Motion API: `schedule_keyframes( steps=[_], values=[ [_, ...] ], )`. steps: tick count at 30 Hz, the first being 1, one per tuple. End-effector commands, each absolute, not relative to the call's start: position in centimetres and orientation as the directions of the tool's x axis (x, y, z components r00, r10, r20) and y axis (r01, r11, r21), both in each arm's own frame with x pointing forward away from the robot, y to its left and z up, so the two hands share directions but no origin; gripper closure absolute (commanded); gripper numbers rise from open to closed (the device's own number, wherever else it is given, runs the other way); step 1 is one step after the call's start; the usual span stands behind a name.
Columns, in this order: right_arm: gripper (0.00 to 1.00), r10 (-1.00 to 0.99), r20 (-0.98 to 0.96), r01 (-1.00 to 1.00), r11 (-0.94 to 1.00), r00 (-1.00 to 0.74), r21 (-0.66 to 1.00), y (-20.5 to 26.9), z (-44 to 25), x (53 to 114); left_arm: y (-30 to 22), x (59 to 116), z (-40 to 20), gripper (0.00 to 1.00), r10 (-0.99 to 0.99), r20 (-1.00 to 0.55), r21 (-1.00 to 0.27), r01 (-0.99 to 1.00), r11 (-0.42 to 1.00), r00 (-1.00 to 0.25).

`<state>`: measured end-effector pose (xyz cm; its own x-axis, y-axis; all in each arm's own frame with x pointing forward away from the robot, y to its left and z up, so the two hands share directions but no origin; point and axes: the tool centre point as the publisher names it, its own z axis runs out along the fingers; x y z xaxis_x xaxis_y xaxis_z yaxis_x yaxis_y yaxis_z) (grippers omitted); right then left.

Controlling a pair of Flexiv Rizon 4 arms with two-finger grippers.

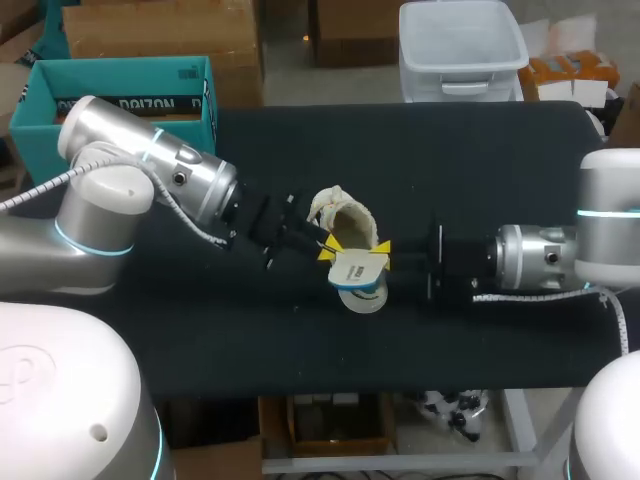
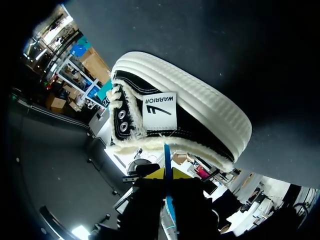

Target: Open the shoe tongue, take the insole out of the shoe, put the insole back into the shoe, and pack the shoe into the shoebox

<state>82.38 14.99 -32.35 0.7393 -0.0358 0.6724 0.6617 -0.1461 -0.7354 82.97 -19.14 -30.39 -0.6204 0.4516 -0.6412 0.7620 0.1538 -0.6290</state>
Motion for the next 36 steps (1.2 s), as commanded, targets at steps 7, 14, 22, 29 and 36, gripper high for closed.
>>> schedule_keyframes(
  steps=[7,14,22,29,36],
  values=[
    [1.0,-0.009,0.655,0.647,-0.14,0.756,-0.749,15.9,-32.0,82.8,-20.0,83.7,-30.7,1.0,0.468,-0.648,-0.611,0.777,0.152,-0.601],
    [1.0,0.004,0.642,0.636,-0.142,0.766,-0.758,16.2,-32.0,82.7,-20.2,83.9,-30.7,1.0,0.5,-0.65,-0.59,0.795,0.142,-0.572],
    [1.0,0.003,0.628,0.621,-0.152,0.778,-0.769,16.0,-32.4,82.1,-20.3,84.6,-30.0,1.0,0.518,-0.663,-0.558,0.818,0.14,-0.541],
    [0.84,-0.004,0.615,0.607,-0.159,0.788,-0.779,16.0,-33.0,81.6,-20.5,85.1,-29.7,1.0,0.526,-0.673,-0.534,0.834,0.142,-0.52],
    [0.61,0.002,0.607,0.6,-0.161,0.794,-0.784,16.1,-32.9,81.8,-20.3,85.3,-30.2,1.0,0.546,-0.666,-0.519,0.842,0.15,-0.508]
  ],
)
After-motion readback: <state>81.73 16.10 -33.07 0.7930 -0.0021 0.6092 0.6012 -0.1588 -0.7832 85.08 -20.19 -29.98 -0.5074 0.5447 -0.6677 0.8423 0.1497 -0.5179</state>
